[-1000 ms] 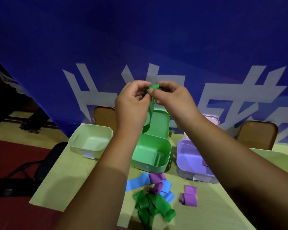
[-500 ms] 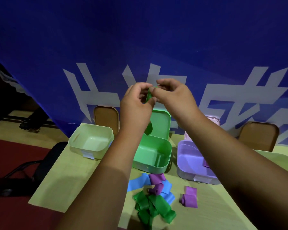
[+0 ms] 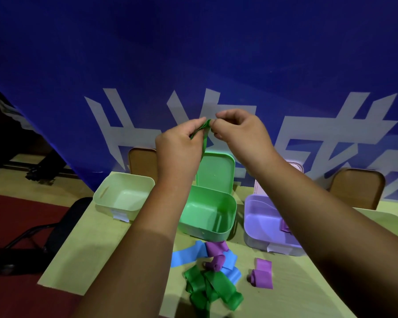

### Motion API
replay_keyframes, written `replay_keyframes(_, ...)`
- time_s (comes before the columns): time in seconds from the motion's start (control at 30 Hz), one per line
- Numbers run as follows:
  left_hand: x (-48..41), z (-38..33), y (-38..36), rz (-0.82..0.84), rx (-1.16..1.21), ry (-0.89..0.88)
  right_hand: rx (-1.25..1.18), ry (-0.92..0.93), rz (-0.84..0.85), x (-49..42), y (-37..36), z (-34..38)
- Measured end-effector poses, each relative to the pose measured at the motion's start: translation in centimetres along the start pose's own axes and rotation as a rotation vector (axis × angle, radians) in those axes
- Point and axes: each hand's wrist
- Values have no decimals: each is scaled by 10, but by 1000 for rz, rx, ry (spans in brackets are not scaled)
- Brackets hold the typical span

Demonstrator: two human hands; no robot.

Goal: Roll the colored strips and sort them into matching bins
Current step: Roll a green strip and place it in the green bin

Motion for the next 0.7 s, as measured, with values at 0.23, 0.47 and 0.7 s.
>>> replay_keyframes(0.23,-1,0,5,78,-16,55,34,-38,33,1,1,2)
replay_keyframes(0.47,-7,1,12,137,-109,67,142,-39,93,3,3,5)
replay_keyframes(0.7,-11,19,19,289,-323,-12,287,-58,183,3,4,5)
Point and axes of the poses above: each hand's wrist, its own x-axis away from the middle knuckle, its own y-axis out of the back of the hand, z = x × y, and after that the axes turned 8 degrees about z, right-handed
